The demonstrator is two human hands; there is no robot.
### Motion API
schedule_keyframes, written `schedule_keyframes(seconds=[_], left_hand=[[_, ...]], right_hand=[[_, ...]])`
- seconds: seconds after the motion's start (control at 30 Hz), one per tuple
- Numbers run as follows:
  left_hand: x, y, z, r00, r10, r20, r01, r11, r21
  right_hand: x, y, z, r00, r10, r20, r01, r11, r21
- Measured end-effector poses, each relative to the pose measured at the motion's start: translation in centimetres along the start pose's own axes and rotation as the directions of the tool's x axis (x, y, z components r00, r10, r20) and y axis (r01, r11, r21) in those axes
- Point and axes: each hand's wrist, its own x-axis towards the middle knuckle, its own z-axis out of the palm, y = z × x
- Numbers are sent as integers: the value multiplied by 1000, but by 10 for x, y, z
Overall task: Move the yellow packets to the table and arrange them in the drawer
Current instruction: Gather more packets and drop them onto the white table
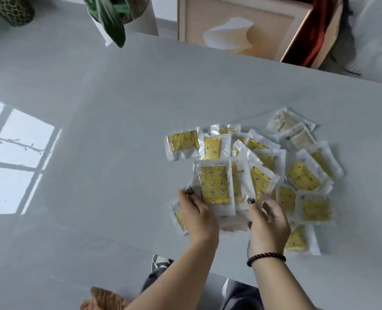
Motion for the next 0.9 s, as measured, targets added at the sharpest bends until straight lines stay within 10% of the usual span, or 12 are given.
schedule_keyframes(seconds=[0.17, 0.4, 0.57, 0.77, 0.9], left_hand=[[61, -5, -12, 998, 55, -17, -54, 997, 63], [111, -18, -9, 971, 33, 239, -92, 966, 242], [102, -35, -24, 886, 404, 228, -435, 894, 106], [102, -89, -40, 391, 553, 736, -904, 379, 196], [121, -123, -46, 202, 502, 841, -978, 66, 196]], right_hand=[[3, 28, 23, 990, 55, -129, -40, 992, 117], [34, 23, 27, 990, -129, -51, 116, 973, -197], [39, 13, 15, 831, -544, 117, 518, 680, -519], [50, 55, 21, 578, -551, 602, 733, 27, -679], [53, 107, 7, 492, -409, 768, 794, -152, -589]])
